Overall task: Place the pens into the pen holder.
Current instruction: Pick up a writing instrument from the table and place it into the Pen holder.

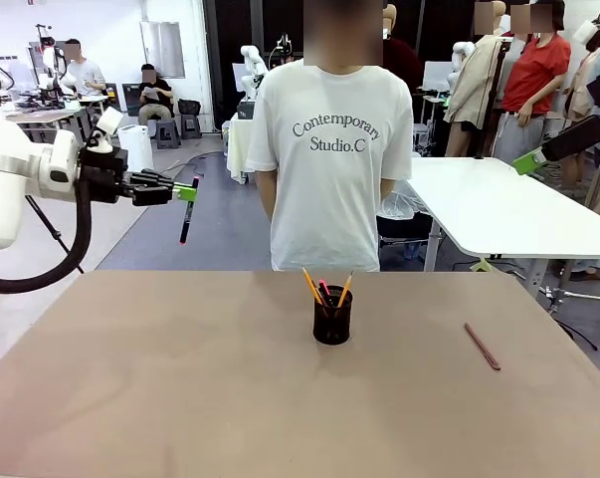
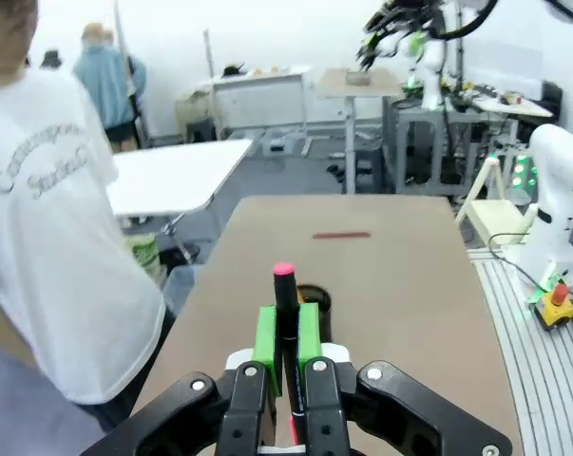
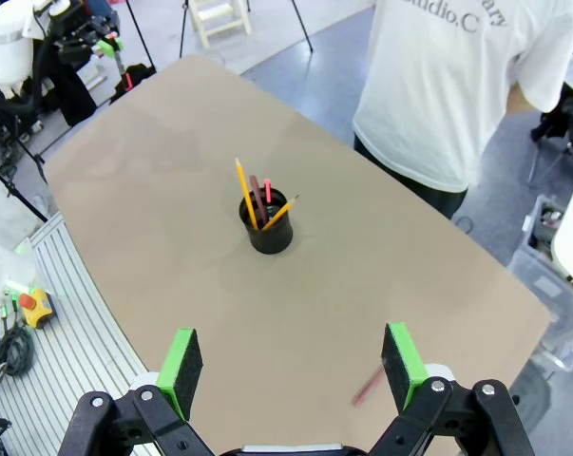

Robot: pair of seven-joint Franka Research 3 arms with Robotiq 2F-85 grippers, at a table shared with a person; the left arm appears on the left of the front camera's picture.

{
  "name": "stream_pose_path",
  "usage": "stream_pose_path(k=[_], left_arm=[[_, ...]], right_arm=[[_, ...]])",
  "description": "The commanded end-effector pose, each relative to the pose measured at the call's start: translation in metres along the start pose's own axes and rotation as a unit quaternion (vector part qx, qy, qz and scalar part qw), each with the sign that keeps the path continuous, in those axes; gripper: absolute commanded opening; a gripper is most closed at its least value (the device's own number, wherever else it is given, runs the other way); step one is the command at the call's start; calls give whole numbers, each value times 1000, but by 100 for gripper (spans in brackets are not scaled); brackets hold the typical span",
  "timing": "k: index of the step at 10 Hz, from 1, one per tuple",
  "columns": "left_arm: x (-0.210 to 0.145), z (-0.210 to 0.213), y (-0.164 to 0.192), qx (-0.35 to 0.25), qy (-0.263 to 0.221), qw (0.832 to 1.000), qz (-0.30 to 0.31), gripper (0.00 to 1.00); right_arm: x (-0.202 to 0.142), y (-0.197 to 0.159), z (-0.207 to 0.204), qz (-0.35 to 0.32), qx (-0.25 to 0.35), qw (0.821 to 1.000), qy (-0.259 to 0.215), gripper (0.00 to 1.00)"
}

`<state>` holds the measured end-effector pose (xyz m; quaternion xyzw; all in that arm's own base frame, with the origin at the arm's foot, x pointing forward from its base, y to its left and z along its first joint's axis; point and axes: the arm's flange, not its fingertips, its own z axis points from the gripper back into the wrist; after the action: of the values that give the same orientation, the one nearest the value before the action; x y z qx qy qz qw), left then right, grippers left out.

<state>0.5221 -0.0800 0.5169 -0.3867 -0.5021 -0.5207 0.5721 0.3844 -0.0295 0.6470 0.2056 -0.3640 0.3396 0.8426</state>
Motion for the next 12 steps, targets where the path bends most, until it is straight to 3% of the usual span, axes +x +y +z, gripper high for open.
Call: stream_pose_path(k=[1, 3, 9, 12], left_arm=[[-6, 2, -3, -35, -56, 998, 5, 0], [1, -5, -5, -29, -34, 999, -1, 0], [-1, -5, -4, -30, -35, 999, 1, 0], [-16, -96, -6, -73, -43, 996, 18, 0]], right_arm=[[0, 0, 0, 3, 9, 1000, -13, 100], [0, 0, 0, 3, 9, 1000, -13, 100], [0, 0, 0, 3, 9, 1000, -13, 100], [0, 0, 0, 3, 9, 1000, -13, 100]])
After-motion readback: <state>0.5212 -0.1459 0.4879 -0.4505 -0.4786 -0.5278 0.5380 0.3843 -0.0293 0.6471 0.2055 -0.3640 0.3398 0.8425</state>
